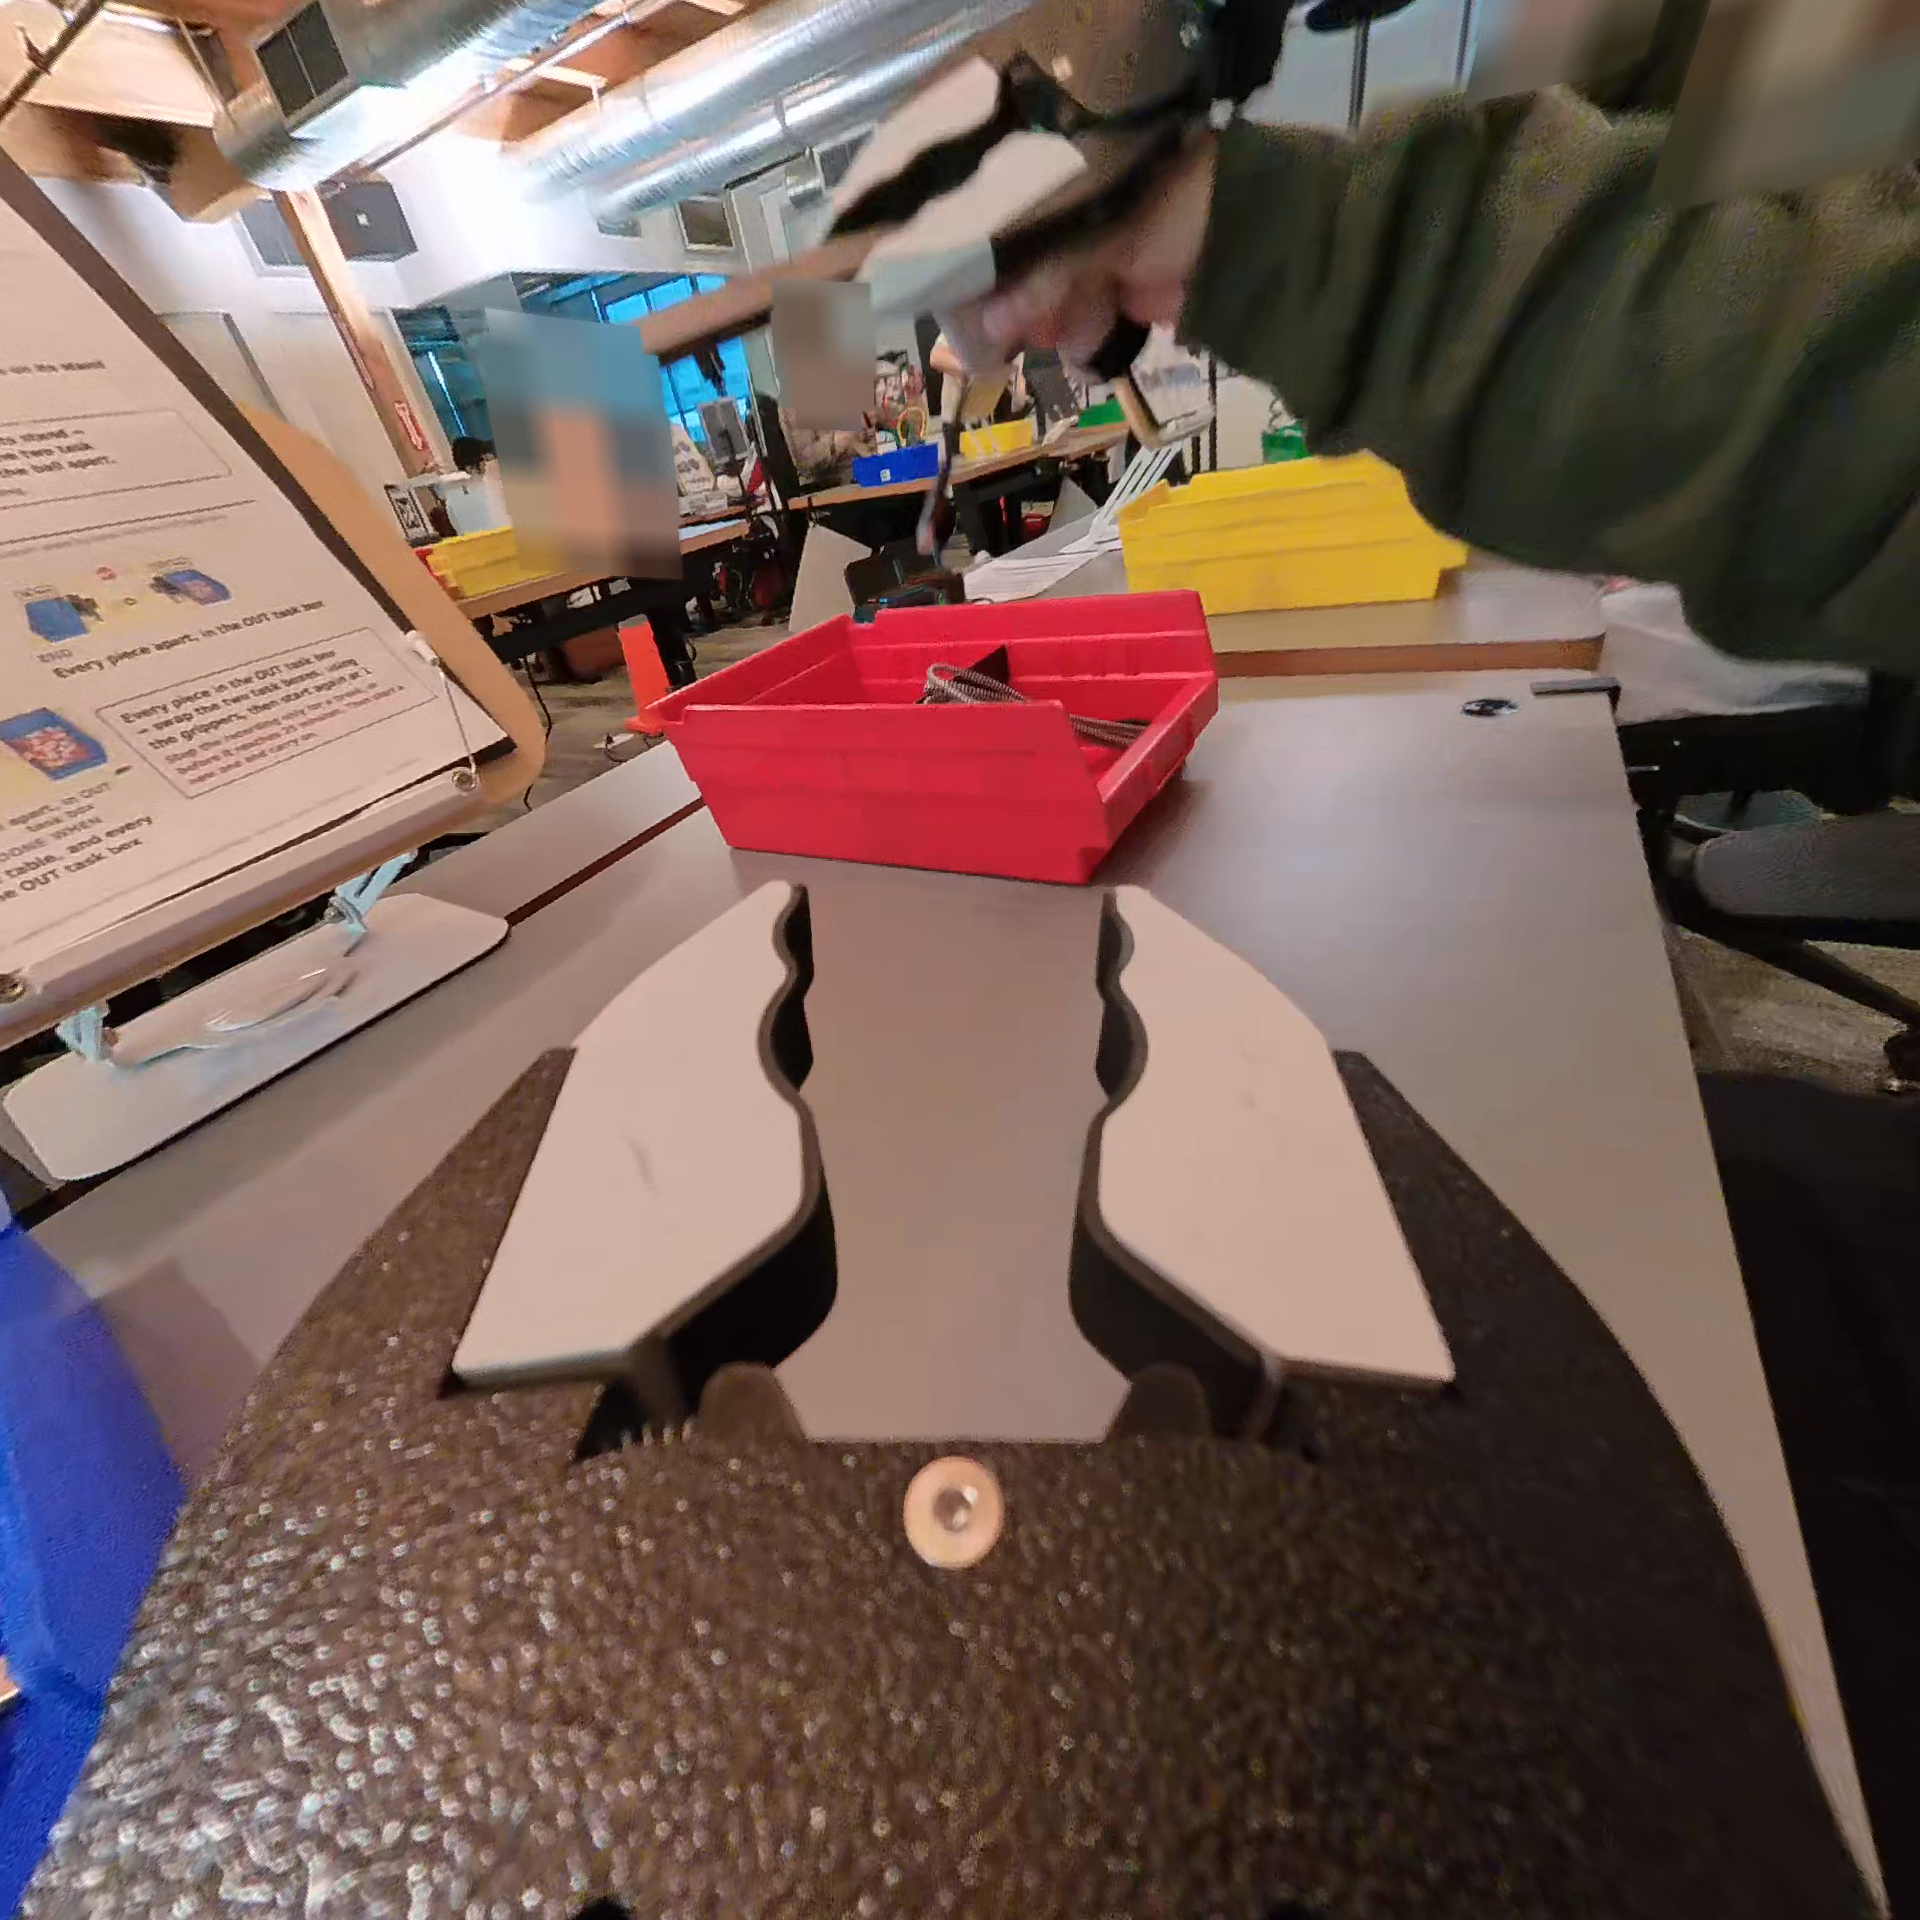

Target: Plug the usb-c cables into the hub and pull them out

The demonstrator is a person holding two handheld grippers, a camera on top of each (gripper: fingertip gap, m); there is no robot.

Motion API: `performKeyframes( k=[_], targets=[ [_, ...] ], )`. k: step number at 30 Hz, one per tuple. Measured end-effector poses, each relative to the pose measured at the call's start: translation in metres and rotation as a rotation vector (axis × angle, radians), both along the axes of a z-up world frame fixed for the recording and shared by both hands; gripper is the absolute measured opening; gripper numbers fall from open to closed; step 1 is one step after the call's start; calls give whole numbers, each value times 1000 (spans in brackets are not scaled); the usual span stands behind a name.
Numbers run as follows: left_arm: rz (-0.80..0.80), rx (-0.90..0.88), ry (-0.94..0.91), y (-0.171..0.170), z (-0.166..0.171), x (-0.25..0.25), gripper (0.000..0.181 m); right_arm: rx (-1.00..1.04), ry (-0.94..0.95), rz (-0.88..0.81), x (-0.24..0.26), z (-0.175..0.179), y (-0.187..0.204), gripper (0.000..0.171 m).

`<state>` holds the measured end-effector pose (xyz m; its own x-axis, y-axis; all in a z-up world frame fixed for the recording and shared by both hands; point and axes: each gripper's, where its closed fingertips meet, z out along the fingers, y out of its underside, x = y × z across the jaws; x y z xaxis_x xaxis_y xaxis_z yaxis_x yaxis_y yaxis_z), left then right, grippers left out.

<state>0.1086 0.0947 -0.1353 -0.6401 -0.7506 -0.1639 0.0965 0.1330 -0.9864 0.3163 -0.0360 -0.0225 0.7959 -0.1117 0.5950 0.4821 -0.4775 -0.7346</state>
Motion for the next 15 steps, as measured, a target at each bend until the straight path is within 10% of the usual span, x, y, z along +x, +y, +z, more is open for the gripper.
performKeyframes(
  k=[5,15],
  targets=[
    [10,19,32,3,-10,4,49,60,114,-94,79,22,-26,24],
    [9,24,82,5,-23,7,45,209,426,-66,123,-41,-14,24]
  ],
)
